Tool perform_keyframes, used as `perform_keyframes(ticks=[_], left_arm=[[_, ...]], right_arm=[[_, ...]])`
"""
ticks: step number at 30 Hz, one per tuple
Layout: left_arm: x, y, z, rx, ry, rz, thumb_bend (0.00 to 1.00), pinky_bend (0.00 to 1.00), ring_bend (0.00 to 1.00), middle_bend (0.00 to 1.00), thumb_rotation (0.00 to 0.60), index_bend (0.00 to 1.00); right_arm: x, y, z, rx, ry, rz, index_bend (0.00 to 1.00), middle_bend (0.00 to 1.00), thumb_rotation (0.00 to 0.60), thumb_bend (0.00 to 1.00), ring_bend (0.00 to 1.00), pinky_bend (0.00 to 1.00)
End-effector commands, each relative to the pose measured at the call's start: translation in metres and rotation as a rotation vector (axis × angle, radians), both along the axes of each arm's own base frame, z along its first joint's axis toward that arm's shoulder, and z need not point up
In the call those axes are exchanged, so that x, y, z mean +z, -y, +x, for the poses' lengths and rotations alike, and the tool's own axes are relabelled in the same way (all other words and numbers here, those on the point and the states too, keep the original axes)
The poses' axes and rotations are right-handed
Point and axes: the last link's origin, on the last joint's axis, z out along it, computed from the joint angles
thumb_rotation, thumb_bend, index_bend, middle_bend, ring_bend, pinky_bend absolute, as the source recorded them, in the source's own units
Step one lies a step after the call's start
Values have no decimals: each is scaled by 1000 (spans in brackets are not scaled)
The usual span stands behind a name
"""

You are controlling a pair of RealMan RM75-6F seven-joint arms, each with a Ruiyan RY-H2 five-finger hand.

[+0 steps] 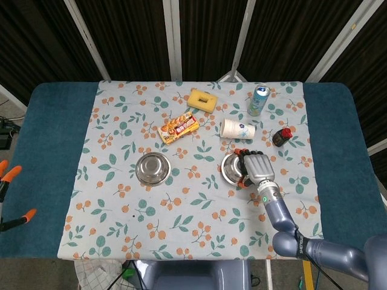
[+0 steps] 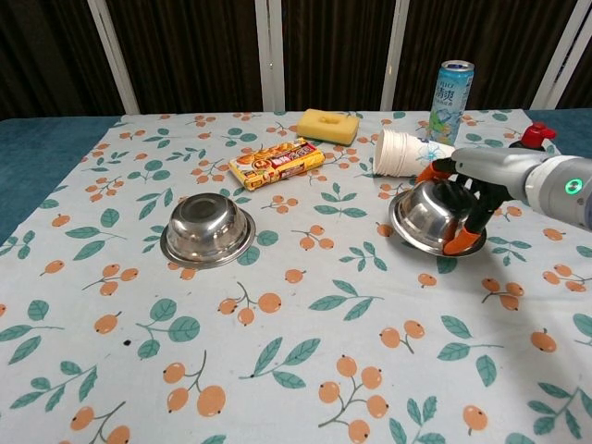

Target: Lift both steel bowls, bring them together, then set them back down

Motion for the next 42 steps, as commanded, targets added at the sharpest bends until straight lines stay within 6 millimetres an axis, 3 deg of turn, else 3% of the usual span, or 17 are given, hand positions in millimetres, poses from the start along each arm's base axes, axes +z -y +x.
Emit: perform_keyframes(ticks=[1, 7, 14, 20, 31, 42], left_arm=[[3, -30, 17, -24, 0, -56, 22, 229, 0, 0, 600, 169], [-12, -76, 35, -20, -28, -180, 19, 229, 0, 0, 600, 168], [-51, -129, 53, -14, 0, -331, 10, 227, 0, 0, 600, 168], [-88, -158, 71, -40, 46, -424, 0, 216, 0, 0, 600, 168], [-153, -195, 86, -22, 61, -579, 0, 207, 0, 0, 600, 168], [-184, -201, 116, -56, 64, -691, 0, 197, 0, 0, 600, 167]], right_arm=[[13, 1, -1, 8, 5, -31, 353, 271, 600, 155, 383, 238], [41, 3, -4, 23, -9, -95, 353, 270, 600, 155, 383, 238], [75, 4, -11, 9, 14, -154, 353, 270, 600, 155, 383, 238], [96, -4, -13, 1, 98, -172, 353, 270, 600, 154, 383, 238], [121, -13, -23, 4, 119, -207, 353, 270, 600, 154, 383, 238], [131, -8, -37, -35, 89, -243, 353, 270, 600, 155, 383, 238]])
